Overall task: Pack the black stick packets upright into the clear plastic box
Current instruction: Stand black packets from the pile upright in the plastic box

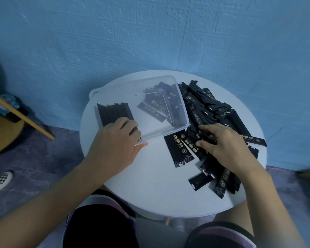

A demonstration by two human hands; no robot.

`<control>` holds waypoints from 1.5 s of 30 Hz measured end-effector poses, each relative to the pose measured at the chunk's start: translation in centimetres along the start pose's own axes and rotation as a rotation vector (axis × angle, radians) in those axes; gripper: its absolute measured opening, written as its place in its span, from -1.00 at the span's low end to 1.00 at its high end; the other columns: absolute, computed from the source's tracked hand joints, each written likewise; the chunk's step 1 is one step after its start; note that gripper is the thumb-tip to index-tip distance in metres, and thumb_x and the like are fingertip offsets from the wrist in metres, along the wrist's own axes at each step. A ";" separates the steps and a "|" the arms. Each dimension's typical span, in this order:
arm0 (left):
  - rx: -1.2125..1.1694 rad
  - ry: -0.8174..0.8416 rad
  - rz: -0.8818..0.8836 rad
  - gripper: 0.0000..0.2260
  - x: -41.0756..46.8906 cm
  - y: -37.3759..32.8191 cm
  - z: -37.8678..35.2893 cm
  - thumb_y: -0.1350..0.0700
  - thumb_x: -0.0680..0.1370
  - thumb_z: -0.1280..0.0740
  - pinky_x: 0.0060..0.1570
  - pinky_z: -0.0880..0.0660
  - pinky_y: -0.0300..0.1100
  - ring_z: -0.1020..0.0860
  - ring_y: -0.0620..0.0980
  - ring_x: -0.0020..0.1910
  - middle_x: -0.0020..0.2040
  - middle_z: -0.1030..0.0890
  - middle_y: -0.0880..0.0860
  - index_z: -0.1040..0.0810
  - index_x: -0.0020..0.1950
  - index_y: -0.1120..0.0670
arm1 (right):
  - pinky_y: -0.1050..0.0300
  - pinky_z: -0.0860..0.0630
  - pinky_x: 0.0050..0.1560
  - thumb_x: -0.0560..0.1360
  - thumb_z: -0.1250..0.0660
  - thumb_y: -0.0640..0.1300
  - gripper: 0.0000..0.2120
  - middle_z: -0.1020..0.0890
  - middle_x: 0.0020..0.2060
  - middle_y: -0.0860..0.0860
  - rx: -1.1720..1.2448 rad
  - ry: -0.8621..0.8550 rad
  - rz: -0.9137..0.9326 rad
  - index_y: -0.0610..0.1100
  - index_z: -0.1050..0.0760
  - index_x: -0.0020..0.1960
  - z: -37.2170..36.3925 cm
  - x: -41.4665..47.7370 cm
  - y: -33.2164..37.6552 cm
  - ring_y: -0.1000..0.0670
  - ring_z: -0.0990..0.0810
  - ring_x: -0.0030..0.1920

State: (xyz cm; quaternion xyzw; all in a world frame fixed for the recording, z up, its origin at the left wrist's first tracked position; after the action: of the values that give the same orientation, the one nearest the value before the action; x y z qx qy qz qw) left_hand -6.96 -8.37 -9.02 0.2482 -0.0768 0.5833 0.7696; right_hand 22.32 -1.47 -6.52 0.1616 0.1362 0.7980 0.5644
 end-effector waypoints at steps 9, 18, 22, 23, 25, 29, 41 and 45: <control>-0.018 0.003 0.011 -0.49 -0.1 0.1 0.3 -0.20 0.67 -0.03 -0.14 -0.56 -0.06 -0.56 0.06 0.12 0.09 -0.62 0.03 -0.66 0.01 0.10 | 0.20 -0.34 0.00 0.58 -0.38 -0.06 -0.75 -0.68 0.09 0.06 0.034 -0.157 0.039 -0.01 -0.63 0.25 0.3 1.0 1.3 0.00 -0.60 0.08; -0.021 -0.020 0.007 -0.53 -0.5 0.0 0.2 -0.18 0.68 -0.06 -0.17 -0.51 -0.10 -0.55 0.06 0.13 0.08 -0.61 0.02 -0.65 -0.02 0.09 | -0.05 -0.59 0.05 0.57 -0.35 0.01 -0.81 -0.70 -0.17 0.15 0.512 -0.431 -0.010 0.02 -0.64 0.14 2.1 1.7 3.2 0.08 -0.64 -0.14; -0.033 -0.028 0.001 -0.54 -0.7 -0.3 0.2 -0.17 0.67 -0.07 -0.15 -0.54 -0.09 -0.55 0.06 0.14 0.09 -0.61 0.02 -0.65 -0.01 0.09 | -0.03 -0.59 -0.03 0.60 -0.35 -0.09 -0.84 -0.71 -0.15 0.05 0.731 -0.478 0.083 -0.03 -0.65 0.13 2.8 1.2 5.8 -0.04 -0.64 -0.18; -0.034 -0.036 -0.001 -0.54 -0.8 -0.5 0.3 -0.17 0.67 -0.08 -0.15 -0.54 -0.09 -0.56 0.07 0.14 0.09 -0.61 0.02 -0.65 -0.01 0.09 | -0.11 -0.61 -0.02 0.60 -0.35 -0.10 -0.84 -0.72 -0.15 -0.01 0.780 -0.471 0.107 -0.05 -0.65 0.14 2.8 1.2 6.5 -0.11 -0.65 -0.15; -0.031 -0.048 -0.009 -0.54 -0.9 -0.7 0.4 -0.16 0.68 -0.08 -0.15 -0.53 -0.10 -0.56 0.07 0.15 0.09 -0.62 0.03 -0.65 -0.02 0.10 | -0.24 -0.61 0.00 0.60 -0.35 -0.11 -0.83 -0.71 -0.15 -0.08 0.826 -0.429 0.136 -0.06 -0.64 0.15 2.3 1.4 7.8 -0.20 -0.67 -0.11; -0.038 -0.056 -0.026 -0.56 -1.4 -1.3 0.7 -0.16 0.67 -0.11 -0.13 -0.53 -0.10 -0.56 0.09 0.16 0.08 -0.61 0.04 -0.65 -0.03 0.11 | -0.11 -0.62 -0.09 0.58 -0.34 -0.01 -0.83 -0.69 -0.20 0.10 0.596 -0.327 0.143 0.04 -0.63 0.14 -0.2 2.2 10.5 0.00 -0.67 -0.18; -0.057 -0.106 0.008 -0.58 -1.5 -1.8 0.9 -0.15 0.64 -0.18 -0.19 -0.55 -0.04 -0.61 0.08 0.03 0.03 -0.64 0.05 -0.68 -0.01 0.13 | 0.08 -0.38 -0.07 0.62 -0.28 0.01 -0.80 -0.71 -0.21 -0.04 0.171 0.061 0.075 0.02 -0.60 0.17 -4.8 5.4 13.5 -0.11 -0.64 -0.01; -0.072 -0.107 0.010 -0.62 -1.7 -1.9 1.1 -0.16 0.63 -0.20 -0.18 -0.54 -0.05 -0.61 0.07 0.03 0.09 -0.63 0.04 -0.65 0.04 0.10 | 0.07 -0.49 0.07 0.63 -0.27 -0.04 -0.83 -0.71 -0.22 -0.01 0.213 0.094 0.086 0.03 -0.61 0.14 -4.7 5.1 13.3 -0.07 -0.66 -0.05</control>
State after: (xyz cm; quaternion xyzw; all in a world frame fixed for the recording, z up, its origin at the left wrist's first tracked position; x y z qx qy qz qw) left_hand -5.49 -10.74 -9.30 0.2508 -0.1398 0.5700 0.7698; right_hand 7.38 -1.14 -4.89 0.1886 0.2396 0.8093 0.5021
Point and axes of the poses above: each hand's wrist, its own x-axis towards the middle knuckle, its own z-axis out of the back of the hand, y = z × x, the point moved 2 cm from there along x, towards the middle knuckle
